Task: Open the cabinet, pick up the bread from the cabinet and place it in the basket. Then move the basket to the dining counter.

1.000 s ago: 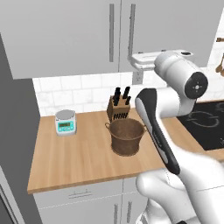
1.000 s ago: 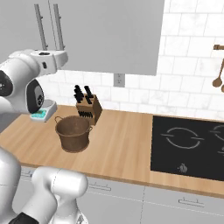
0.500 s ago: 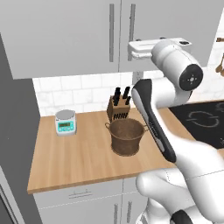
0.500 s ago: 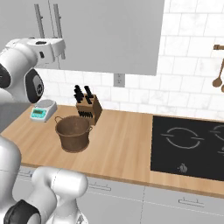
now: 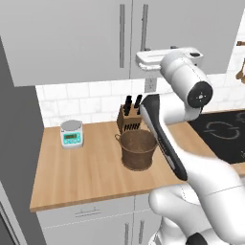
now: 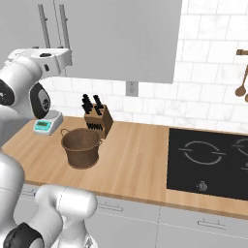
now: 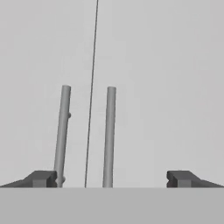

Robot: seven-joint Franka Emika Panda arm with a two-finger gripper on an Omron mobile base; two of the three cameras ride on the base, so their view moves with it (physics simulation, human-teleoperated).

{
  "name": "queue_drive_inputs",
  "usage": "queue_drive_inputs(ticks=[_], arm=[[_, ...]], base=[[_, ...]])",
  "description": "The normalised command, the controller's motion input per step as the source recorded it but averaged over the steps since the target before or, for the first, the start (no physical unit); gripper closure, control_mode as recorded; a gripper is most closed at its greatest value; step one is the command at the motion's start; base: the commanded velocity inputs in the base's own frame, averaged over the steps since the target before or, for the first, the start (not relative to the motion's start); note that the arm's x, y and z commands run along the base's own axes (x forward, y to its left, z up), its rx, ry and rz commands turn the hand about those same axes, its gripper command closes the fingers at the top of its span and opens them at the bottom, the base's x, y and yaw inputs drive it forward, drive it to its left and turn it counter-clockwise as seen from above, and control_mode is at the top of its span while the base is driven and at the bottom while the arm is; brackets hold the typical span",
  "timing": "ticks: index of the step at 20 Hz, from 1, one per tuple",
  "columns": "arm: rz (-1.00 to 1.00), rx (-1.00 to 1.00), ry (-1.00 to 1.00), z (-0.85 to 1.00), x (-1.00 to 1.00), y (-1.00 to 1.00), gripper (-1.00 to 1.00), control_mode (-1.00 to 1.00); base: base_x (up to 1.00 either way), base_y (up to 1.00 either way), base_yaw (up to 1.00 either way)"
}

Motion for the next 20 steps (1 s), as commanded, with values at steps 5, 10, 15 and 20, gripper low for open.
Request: queue_drive_inputs(ticks=[5,10,15,20], arm=[[0.0,0.0,-0.2,-0.4,0.25,0.01,-1.0,-1.0],[0.0,0.0,-0.01,0.0,0.41,0.07,-1.0,-1.0],[0.0,0.0,0.0,0.0,0.61,0.12,-1.0,-1.0],[0.0,0.01,0.0,0.0,0.67,0.03,-1.0,-1.0]], base=[[0.0,0.0,0.0],[0.0,0.0,0.0],[0.0,0.0,0.0],[0.0,0.0,0.0]])
